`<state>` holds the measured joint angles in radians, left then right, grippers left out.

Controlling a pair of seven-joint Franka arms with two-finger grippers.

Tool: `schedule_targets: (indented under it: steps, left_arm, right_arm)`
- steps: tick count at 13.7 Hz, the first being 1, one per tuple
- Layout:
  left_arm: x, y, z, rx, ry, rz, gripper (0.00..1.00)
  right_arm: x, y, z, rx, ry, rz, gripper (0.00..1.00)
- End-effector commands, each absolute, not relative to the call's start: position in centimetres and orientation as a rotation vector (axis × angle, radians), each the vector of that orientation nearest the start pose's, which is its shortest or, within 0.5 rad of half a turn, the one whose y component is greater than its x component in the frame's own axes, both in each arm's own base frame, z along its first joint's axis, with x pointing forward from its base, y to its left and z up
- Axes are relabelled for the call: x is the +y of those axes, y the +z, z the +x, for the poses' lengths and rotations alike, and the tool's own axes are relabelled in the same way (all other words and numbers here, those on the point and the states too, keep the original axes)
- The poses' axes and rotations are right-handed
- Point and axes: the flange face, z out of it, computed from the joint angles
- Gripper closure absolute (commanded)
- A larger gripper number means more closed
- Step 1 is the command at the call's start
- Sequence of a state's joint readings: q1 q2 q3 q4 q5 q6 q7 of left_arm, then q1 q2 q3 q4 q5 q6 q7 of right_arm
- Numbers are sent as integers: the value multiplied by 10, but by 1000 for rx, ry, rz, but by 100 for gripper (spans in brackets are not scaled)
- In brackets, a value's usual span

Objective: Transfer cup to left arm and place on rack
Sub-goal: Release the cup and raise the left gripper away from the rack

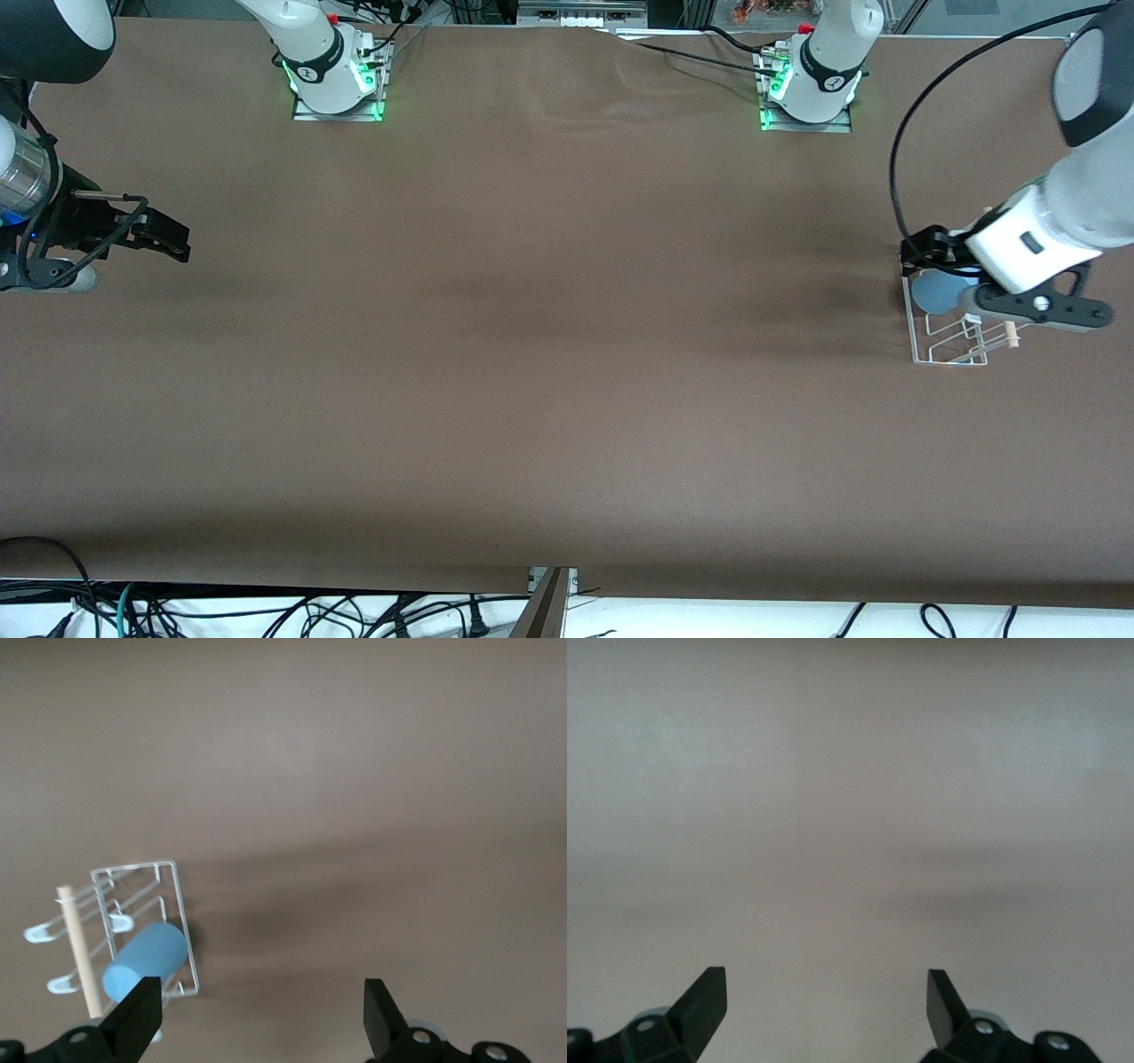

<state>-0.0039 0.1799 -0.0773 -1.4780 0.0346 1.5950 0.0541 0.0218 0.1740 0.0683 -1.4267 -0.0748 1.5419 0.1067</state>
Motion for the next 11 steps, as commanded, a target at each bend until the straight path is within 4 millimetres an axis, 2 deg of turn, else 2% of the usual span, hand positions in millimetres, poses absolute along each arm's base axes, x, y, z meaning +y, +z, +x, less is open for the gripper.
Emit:
schedule_targets:
  steps: [1,3,11]
  left_arm:
    - [-47,577,565,169,46,-3117,0]
    - [-43,576,544,152,6,-3112,0]
    - [-54,584,537,205,61,-3083,0]
  right_arm:
    - [39,591,601,57,75,-3190,0]
    - [39,591,601,55,75,-3190,0]
    - [39,591,601,55,75,-3190,0]
